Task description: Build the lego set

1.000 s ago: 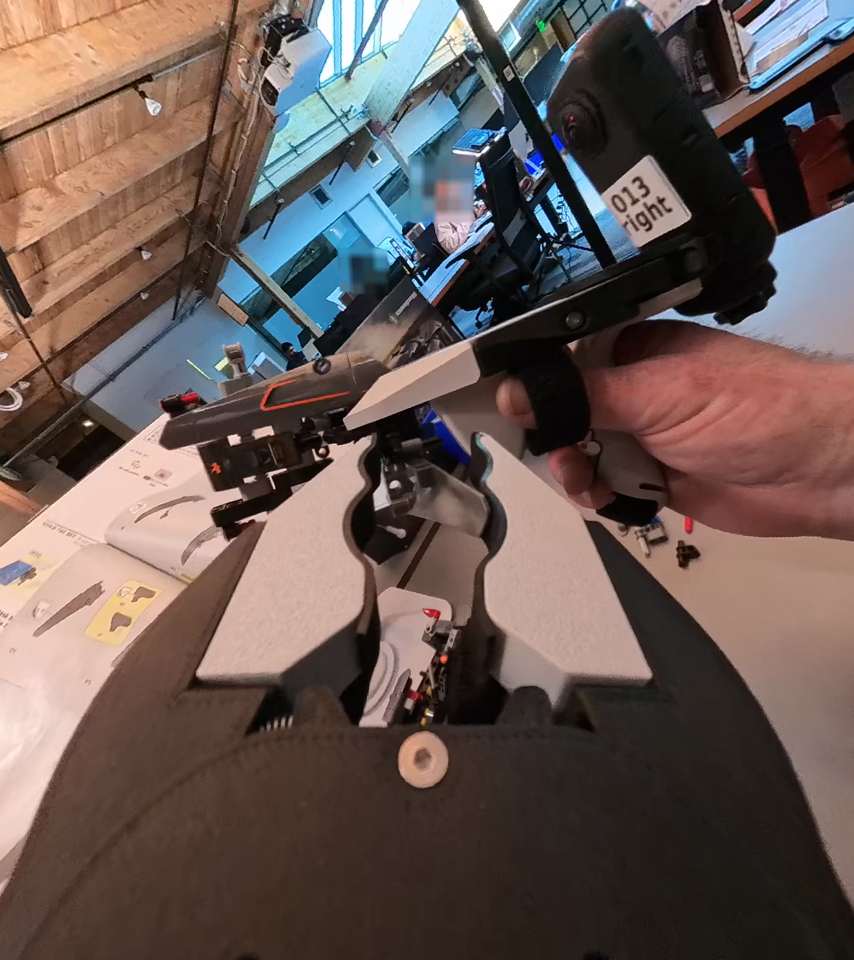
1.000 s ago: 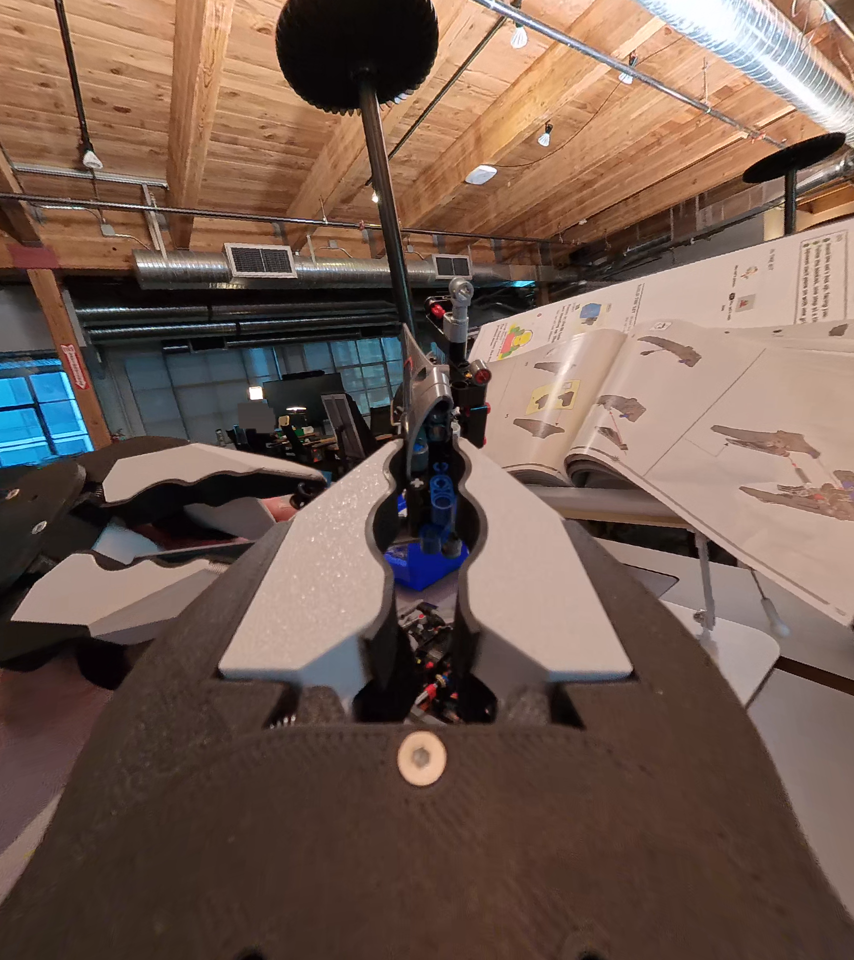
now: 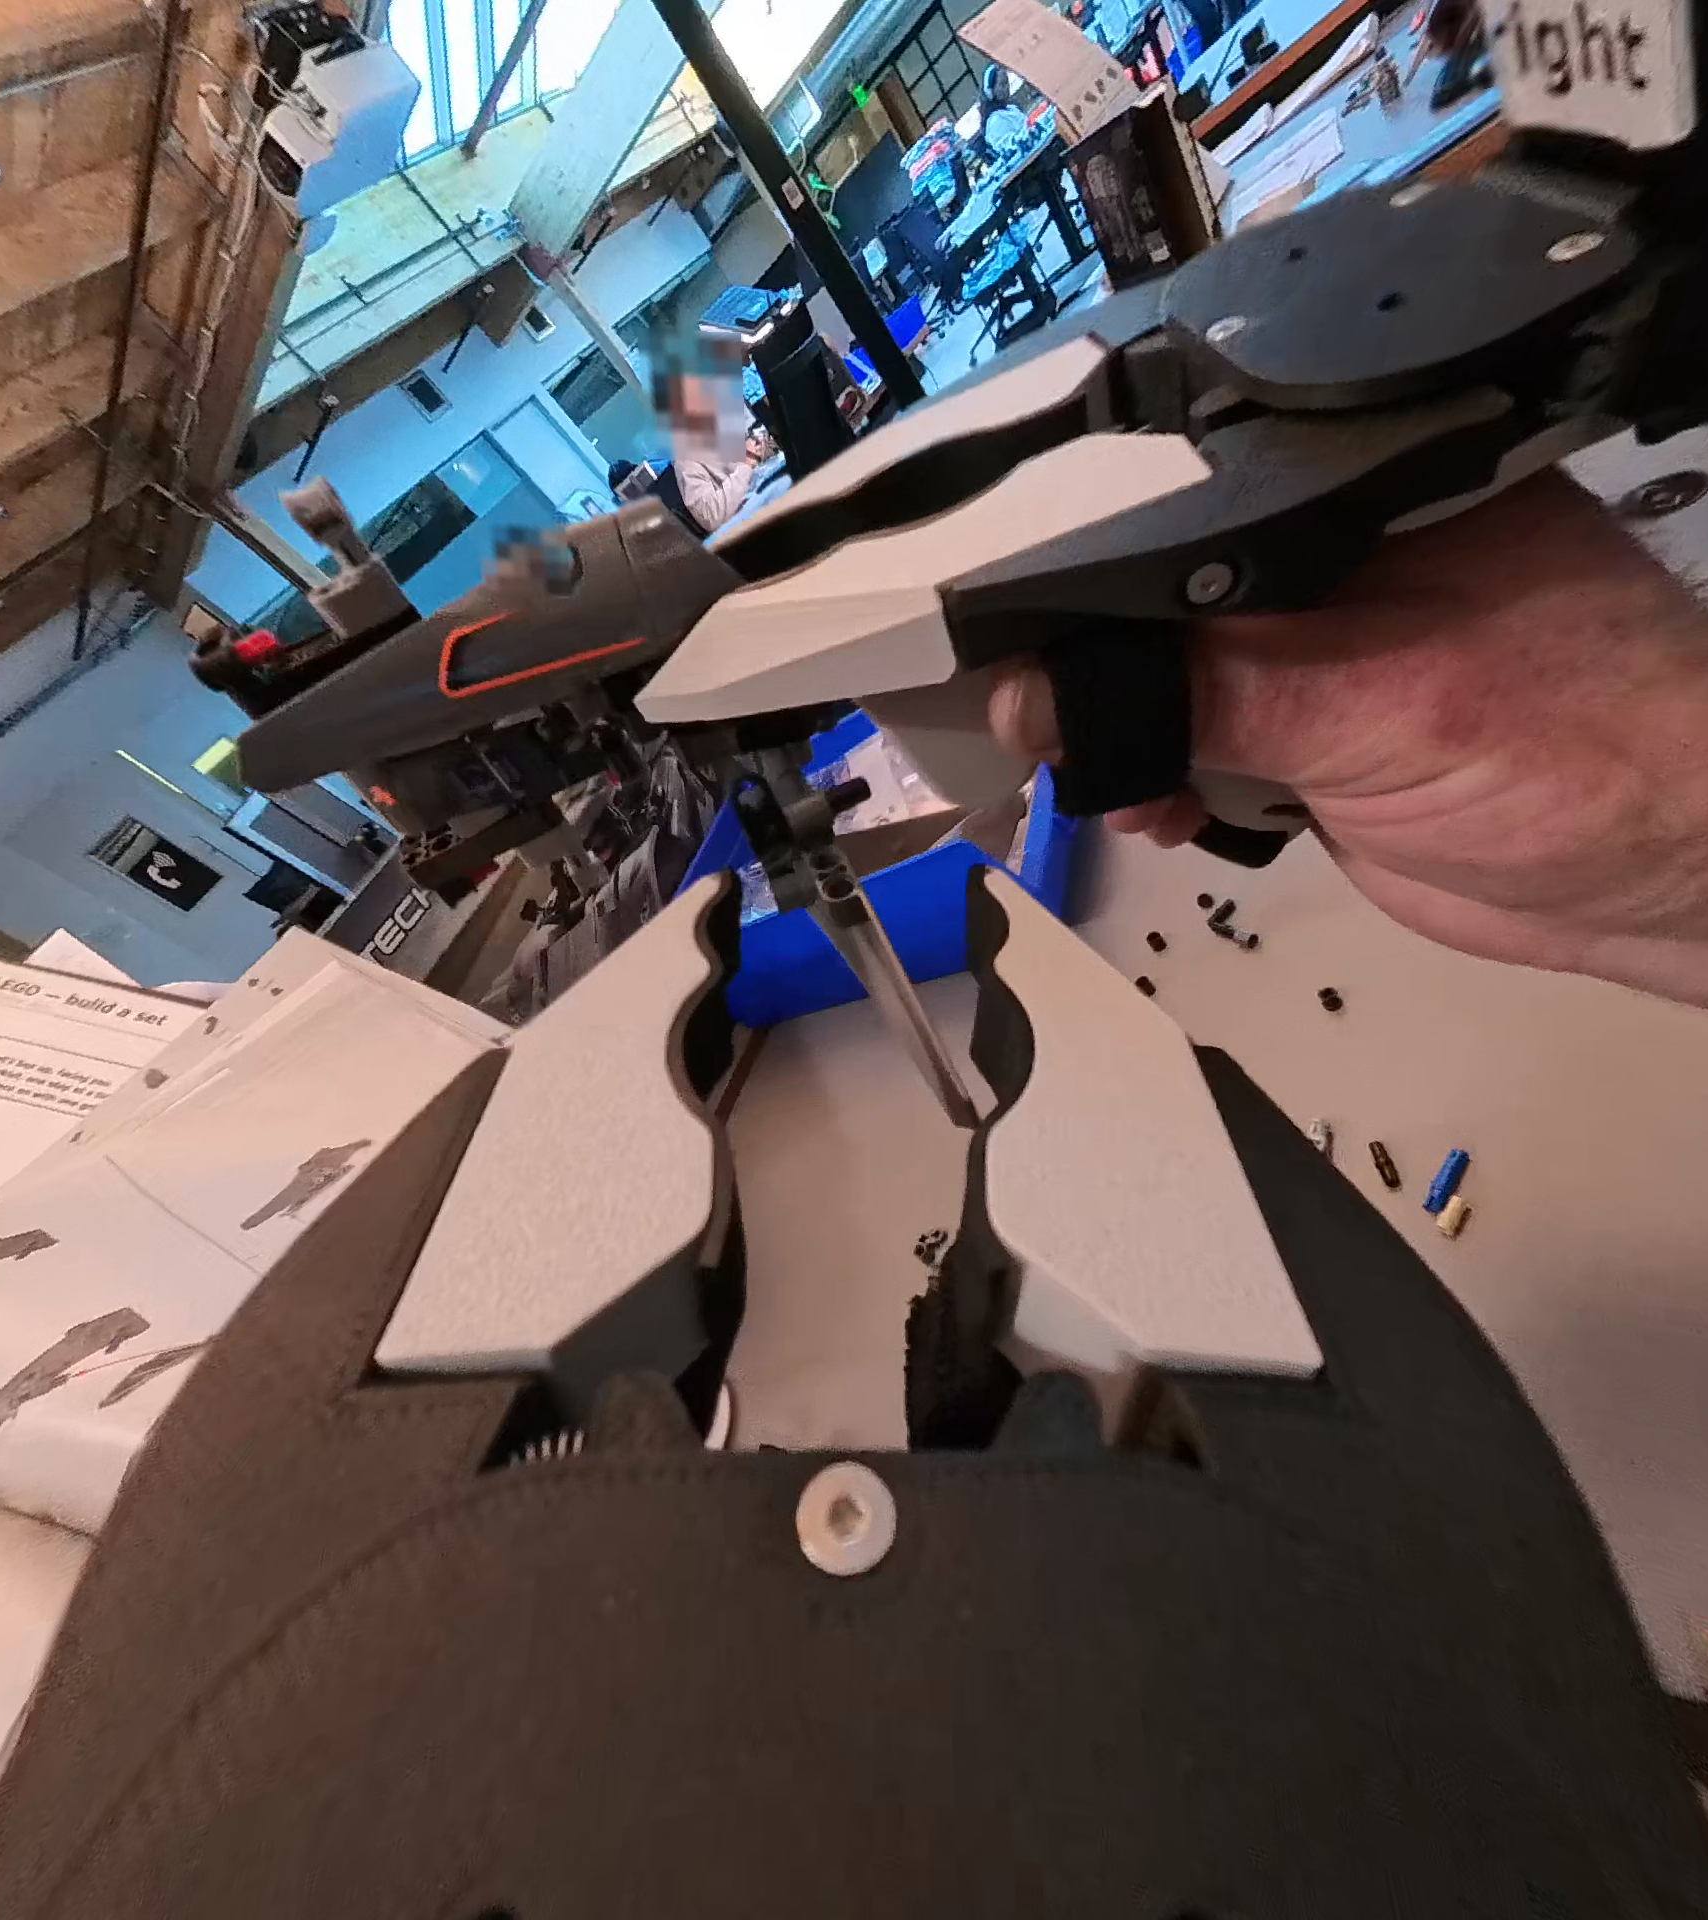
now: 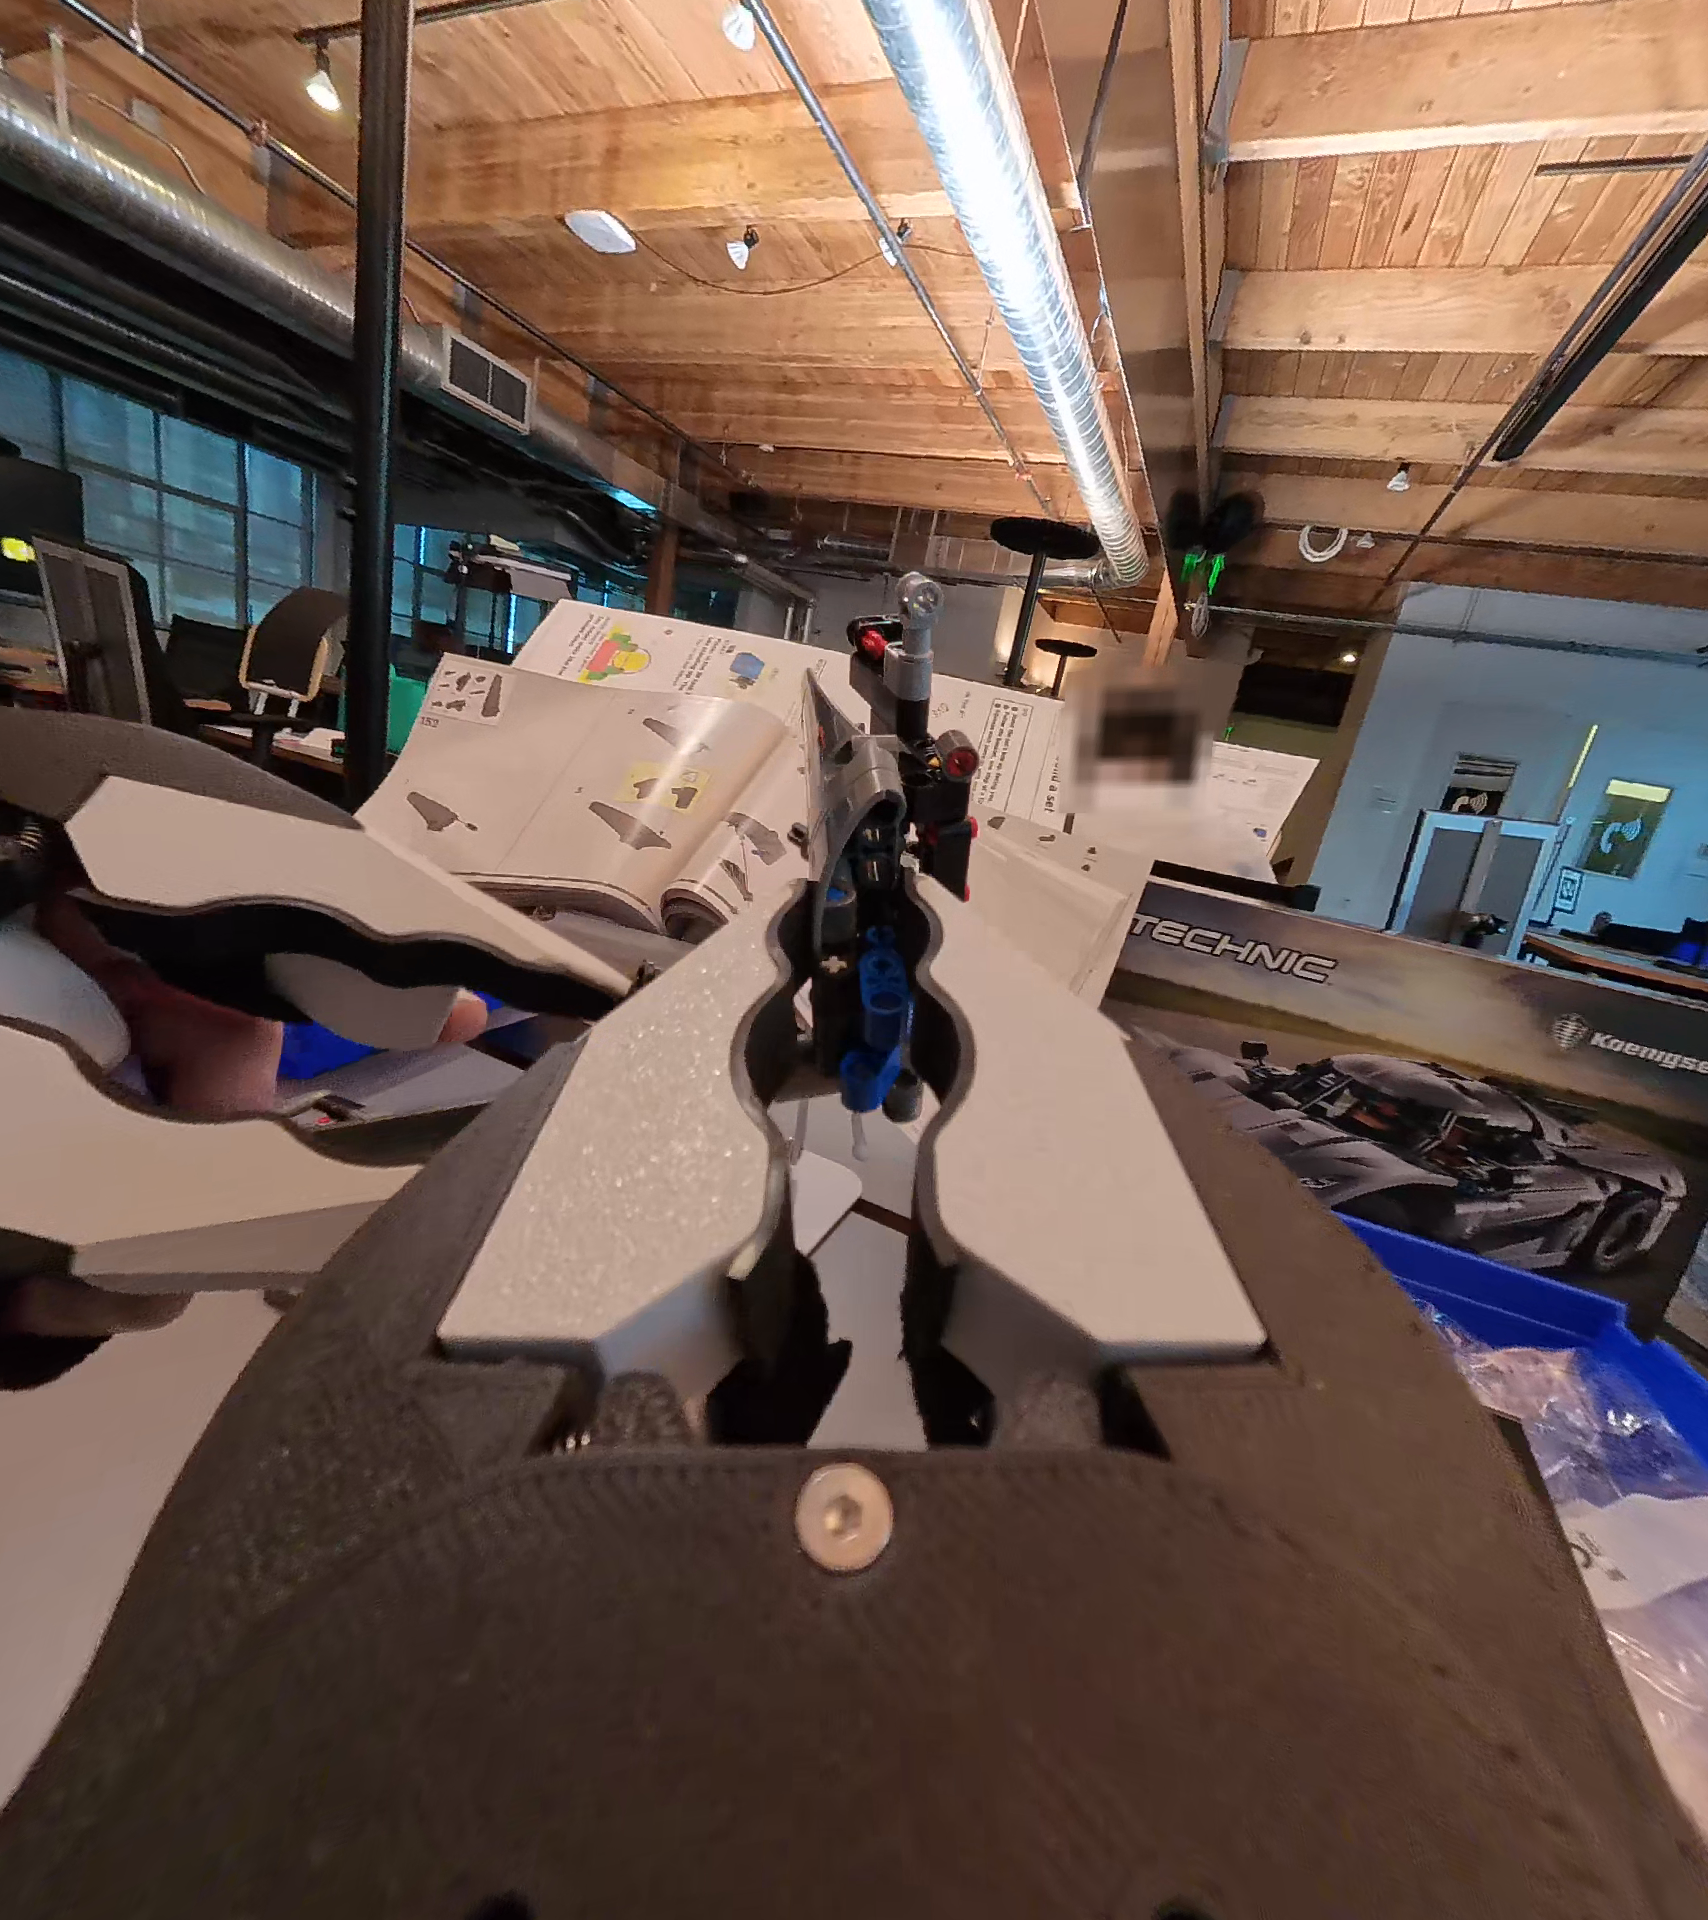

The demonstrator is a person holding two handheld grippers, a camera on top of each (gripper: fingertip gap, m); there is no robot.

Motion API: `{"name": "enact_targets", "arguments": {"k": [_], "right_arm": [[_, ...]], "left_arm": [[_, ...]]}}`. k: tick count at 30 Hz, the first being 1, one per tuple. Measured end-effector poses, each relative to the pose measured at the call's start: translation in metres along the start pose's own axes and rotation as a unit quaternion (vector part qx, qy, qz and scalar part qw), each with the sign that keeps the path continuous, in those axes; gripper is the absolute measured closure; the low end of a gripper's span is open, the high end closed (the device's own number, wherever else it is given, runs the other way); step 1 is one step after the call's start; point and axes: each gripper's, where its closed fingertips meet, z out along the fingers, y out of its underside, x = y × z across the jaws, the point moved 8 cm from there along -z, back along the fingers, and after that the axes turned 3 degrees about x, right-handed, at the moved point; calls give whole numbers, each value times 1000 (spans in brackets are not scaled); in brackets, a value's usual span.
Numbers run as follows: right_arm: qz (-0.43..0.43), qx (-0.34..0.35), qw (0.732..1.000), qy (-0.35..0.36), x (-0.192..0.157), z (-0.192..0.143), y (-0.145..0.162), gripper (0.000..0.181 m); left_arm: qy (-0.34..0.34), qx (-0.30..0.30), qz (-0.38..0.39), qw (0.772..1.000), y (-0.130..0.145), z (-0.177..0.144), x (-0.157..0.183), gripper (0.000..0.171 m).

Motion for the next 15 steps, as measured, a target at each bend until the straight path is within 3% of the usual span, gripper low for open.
{"name": "enact_targets", "arguments": {"k": [6, 15], "right_arm": [[-1, 2, 1000, 14, 6, -11, -7, 168], [4, 12, 999, 30, 8, -25, -20, 168]], "left_arm": [[-1, 21, 2, 1000, -5, 3, 3, 160], [13, 64, 21, 998, -11, 5, -2, 167]]}}
